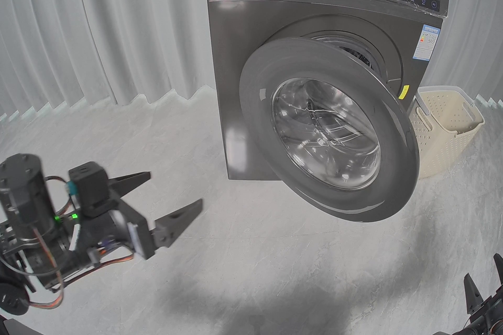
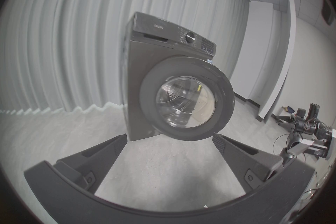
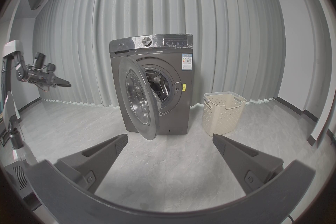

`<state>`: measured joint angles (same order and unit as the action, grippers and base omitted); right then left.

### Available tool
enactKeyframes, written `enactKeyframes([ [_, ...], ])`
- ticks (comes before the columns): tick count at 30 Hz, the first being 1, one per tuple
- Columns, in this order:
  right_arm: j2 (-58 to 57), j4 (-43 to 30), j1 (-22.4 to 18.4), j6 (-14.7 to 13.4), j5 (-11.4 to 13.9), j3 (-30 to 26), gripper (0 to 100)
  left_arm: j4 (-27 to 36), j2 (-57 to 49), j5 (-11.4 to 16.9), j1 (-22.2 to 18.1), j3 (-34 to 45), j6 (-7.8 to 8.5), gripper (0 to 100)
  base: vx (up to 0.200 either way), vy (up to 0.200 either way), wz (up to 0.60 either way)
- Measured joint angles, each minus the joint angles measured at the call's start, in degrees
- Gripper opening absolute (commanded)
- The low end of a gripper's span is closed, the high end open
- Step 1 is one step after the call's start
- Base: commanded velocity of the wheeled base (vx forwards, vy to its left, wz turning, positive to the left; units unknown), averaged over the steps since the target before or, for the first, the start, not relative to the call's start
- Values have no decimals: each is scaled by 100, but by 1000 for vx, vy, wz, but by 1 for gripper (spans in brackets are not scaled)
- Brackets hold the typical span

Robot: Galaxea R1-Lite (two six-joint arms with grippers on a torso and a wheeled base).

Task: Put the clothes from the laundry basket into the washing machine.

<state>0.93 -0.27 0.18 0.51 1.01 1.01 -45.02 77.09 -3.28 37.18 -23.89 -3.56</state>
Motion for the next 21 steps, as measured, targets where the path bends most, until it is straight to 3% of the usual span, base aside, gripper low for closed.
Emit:
enactKeyframes([
  [8, 0, 160, -5, 13, 104, 11, 100, 1070, -2271, 30, -935, 1034, 234, 100, 0, 0, 0],
  [13, 15, 179, 12, -16, 467, 297, 100, 2192, -3699, 126, -1610, 1431, 285, 100, 0, 0, 0],
  [16, 116, 40, 34, -41, 1025, 521, 100, 2929, -4598, 194, -2070, 1662, 307, 100, 0, 0, 0],
  [21, 601, -112, 56, -54, 2334, 877, 100, 3914, -5979, 293, -2793, 2007, 338, 100, 0, 0, 0],
])
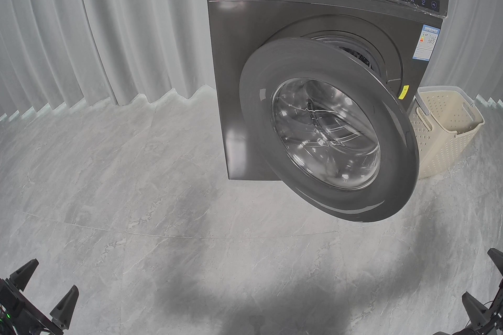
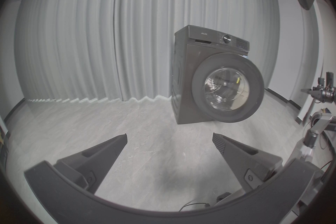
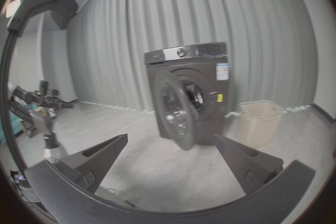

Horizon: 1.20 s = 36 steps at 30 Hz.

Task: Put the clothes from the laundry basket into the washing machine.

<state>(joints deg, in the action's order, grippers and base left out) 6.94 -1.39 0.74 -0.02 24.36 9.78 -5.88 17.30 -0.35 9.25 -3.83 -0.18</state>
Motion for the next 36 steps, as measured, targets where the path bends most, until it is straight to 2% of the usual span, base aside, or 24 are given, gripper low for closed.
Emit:
enactKeyframes([
  [4, 599, 134, 22, 0, 569, 199, 100, 354, -678, 38, -396, 174, 0, 100, 0, -200, 0],
  [8, 1248, 529, 33, 2, 848, 341, 100, 566, -1220, 65, -730, 260, 18, 100, 0, -200, 0],
  [13, 1840, 823, 30, 2, 895, 408, 100, 590, -1488, 76, -885, 278, 11, 100, 0, -200, 0],
  [25, 2878, 1373, 143, 62, 887, 468, 100, 599, -1653, 89, -930, 284, 13, 100, 0, -183, 0],
  [28, 3171, 1559, 444, 84, 886, 507, 100, 601, -1659, 93, -930, 284, 26, 100, 0, 0, 0],
  [33, 3733, 1836, 1165, 87, 868, 678, 100, 597, -1664, 98, -930, 284, 37, 100, 0, 0, 0],
  [36, 4174, 2043, 1493, 67, 761, 874, 100, 592, -1666, 98, -925, 282, 39, 100, 0, 0, 0],
])
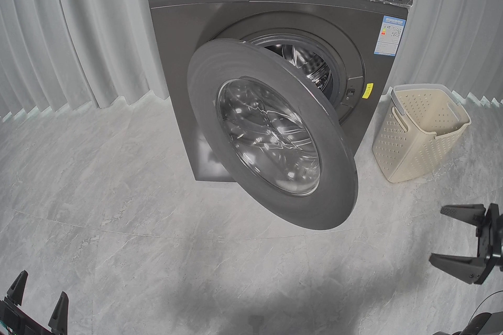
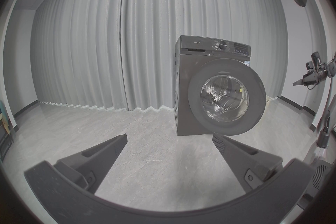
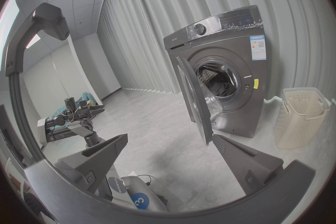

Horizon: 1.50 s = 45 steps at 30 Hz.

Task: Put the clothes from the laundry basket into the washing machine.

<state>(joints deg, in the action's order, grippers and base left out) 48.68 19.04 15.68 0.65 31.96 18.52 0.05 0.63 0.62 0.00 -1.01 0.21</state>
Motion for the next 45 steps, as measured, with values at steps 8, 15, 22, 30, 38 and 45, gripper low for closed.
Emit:
enactKeyframes([
  [8, 1198, 945, 649, -354, -1301, 334, 100, 6, 0, -13, 0, 0, 6, 100, 0, 0, 0],
  [15, 2225, 1776, 1469, -812, -2343, 573, 100, 11, 2, -22, 0, 0, -5, 100, 0, 0, 0],
  [22, 2955, 1954, 1599, -887, -2772, 1034, 100, 13, 7, -29, 0, 0, -21, 100, 0, 0, 0],
  [30, 3384, 1969, 1503, -885, -2868, 1263, 100, 13, 11, -24, 0, 0, -10, 100, 0, 0, 0],
  [38, 3745, 2089, 1379, -883, -3009, 1453, 100, 13, 13, -27, 0, 0, -23, 100, 0, 0, 0],
  [45, 4046, 2409, 817, -740, -3267, 1637, 100, 6, 16, -22, 0, 0, -37, 100, 0, 0, 0],
])
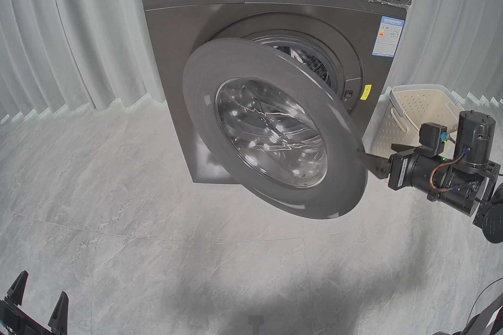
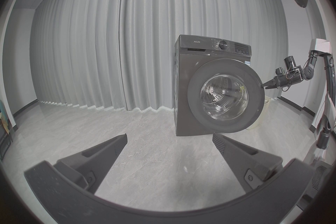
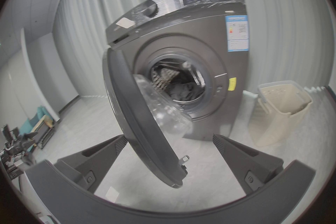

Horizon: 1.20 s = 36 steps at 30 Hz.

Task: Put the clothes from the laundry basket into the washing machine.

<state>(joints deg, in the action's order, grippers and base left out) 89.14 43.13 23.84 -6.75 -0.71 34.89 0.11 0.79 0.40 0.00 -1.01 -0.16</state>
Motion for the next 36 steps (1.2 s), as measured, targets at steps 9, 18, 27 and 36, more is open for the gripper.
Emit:
enactKeyframes([
  [9, 30, 20, -802, 161, -27, 168, 100, -1, 2, 2, 0, 0, 2, 100, 0, -67, 0],
  [18, -276, -22, -65, 163, 20, -424, 100, -1, 5, -5, 2, 0, -20, 100, 0, -200, 0],
  [27, -581, 63, 853, 68, 1018, -1207, 100, -1, 6, -9, 0, 0, -24, 100, 0, -67, 0],
  [36, -416, 969, 1436, -471, 1152, -1180, 100, -4, 9, 0, 0, 0, 2, 100, 67, 0, 0],
])
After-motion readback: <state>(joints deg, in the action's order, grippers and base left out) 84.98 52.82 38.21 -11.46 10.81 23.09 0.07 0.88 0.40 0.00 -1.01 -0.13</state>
